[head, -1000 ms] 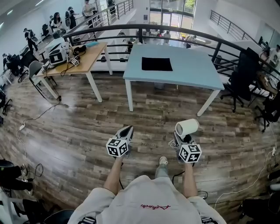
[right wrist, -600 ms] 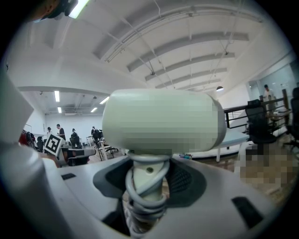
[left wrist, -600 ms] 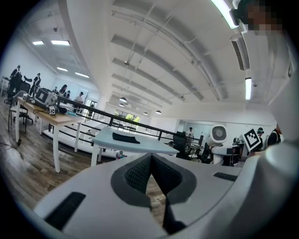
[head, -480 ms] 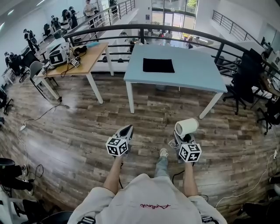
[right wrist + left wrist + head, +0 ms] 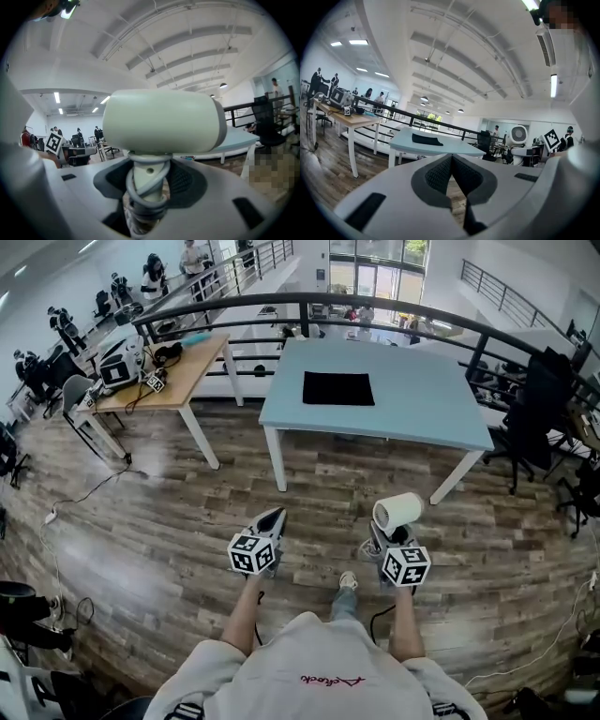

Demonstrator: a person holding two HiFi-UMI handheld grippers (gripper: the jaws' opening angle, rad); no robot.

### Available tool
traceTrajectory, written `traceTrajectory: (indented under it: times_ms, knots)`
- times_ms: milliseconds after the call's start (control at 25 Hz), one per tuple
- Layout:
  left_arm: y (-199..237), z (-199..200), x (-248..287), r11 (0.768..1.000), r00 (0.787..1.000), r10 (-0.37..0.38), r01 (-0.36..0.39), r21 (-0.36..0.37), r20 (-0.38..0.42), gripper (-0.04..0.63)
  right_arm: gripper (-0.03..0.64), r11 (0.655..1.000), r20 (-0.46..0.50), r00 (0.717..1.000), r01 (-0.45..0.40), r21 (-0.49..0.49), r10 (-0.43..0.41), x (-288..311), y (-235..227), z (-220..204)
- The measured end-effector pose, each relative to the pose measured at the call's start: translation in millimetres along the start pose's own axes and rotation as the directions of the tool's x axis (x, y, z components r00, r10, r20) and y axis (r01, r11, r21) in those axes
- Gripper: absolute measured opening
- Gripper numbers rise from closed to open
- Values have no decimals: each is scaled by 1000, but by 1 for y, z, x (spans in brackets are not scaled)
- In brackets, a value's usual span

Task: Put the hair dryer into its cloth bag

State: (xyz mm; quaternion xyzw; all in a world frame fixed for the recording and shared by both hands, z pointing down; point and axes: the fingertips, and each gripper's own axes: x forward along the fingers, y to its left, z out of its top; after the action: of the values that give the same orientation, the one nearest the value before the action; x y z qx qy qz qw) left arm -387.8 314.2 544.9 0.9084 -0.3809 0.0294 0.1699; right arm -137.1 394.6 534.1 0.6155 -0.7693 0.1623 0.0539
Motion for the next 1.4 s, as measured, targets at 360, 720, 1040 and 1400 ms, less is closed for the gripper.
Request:
traceTrajectory:
  times_ms: [360,720,1040,1400]
  knots:
    - [-2,26,85,1000,1000,9,-9,11,-20,8,216,1000,-6,1000,-13,17,13,49,-70,34]
    - [-1,49,164,1000,999,21,-20,22,-29,8,216,999,-9,999,-33,27,33,95,-130,61]
    - [-7,58,227,999,1000,21,-20,24,-22,8,216,999,-7,999,-44,20,44,125,-179,78]
    - [-6,58,285,1000,999,26,-25,17,-40,6,216,998,-24,998,-55,34,56,158,-224,84]
